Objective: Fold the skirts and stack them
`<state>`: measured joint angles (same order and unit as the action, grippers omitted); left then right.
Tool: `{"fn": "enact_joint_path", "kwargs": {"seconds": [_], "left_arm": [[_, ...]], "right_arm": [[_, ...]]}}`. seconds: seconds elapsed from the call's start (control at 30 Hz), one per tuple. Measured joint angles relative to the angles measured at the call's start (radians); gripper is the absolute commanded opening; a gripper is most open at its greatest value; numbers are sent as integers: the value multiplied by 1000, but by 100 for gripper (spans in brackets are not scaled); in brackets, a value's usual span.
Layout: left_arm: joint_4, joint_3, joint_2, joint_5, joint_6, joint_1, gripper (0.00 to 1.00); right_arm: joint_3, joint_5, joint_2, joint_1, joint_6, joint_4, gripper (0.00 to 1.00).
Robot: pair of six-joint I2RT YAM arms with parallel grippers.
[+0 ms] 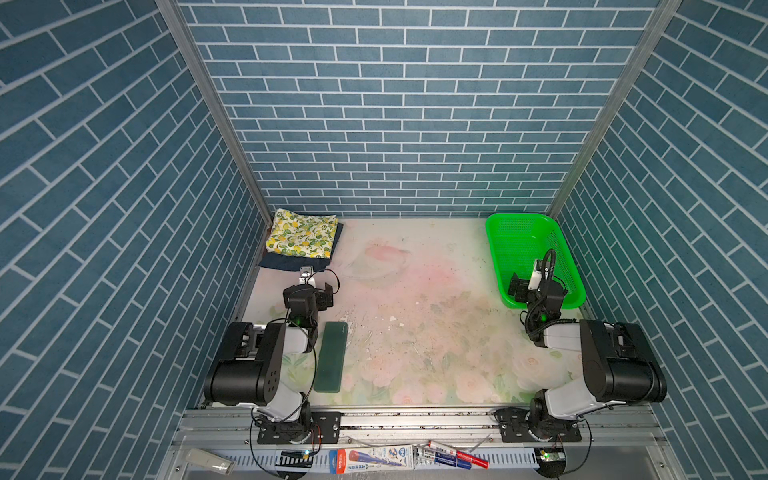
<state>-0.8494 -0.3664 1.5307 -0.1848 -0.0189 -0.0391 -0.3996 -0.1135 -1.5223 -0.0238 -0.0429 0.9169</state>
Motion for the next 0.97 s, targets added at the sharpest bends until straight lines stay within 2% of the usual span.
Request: {"fn": "enact_joint_path", "kwargs": {"seconds": [0.97], "left_arm": [[-46,0,0,-17,-12,-1,100]], "right_arm": [[-1,64,0,-14,10,3,99]]}}
